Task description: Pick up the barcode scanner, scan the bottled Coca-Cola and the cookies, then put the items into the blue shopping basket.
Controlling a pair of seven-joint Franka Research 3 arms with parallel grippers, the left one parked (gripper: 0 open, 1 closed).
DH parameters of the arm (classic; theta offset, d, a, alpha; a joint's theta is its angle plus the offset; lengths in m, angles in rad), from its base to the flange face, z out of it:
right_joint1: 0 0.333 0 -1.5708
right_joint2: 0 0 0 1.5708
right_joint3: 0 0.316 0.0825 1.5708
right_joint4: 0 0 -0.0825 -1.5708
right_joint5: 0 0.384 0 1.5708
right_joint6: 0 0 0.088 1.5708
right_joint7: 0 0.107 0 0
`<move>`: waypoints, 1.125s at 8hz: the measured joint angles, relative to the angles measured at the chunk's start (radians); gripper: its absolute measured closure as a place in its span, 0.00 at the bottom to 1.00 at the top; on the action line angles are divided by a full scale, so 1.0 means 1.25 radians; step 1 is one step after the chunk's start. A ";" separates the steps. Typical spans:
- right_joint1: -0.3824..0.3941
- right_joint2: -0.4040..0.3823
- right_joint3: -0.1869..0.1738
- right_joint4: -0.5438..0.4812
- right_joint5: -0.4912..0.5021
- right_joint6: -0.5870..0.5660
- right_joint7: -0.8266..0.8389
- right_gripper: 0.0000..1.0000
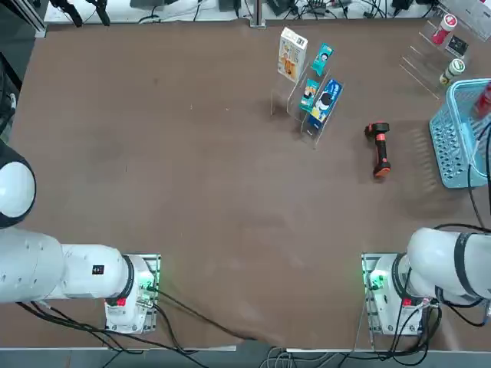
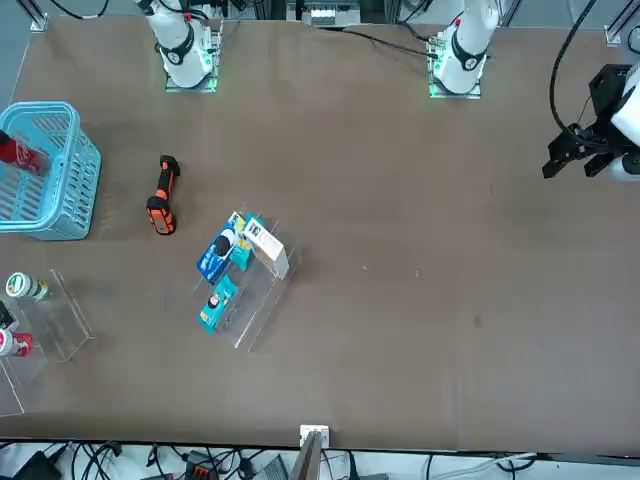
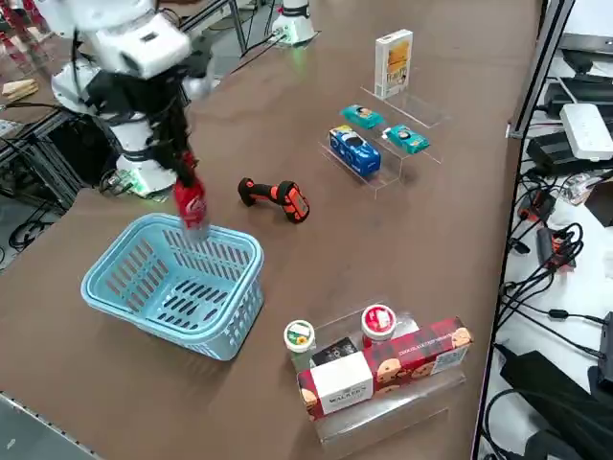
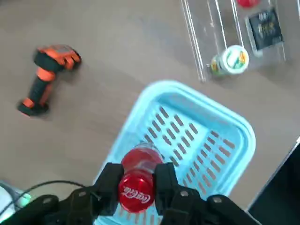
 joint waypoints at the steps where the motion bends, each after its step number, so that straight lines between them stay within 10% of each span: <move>1: -0.065 0.005 -0.001 -0.072 0.006 0.105 -0.082 0.60; 9: -0.183 0.182 -0.001 -0.186 0.224 0.377 -0.369 0.60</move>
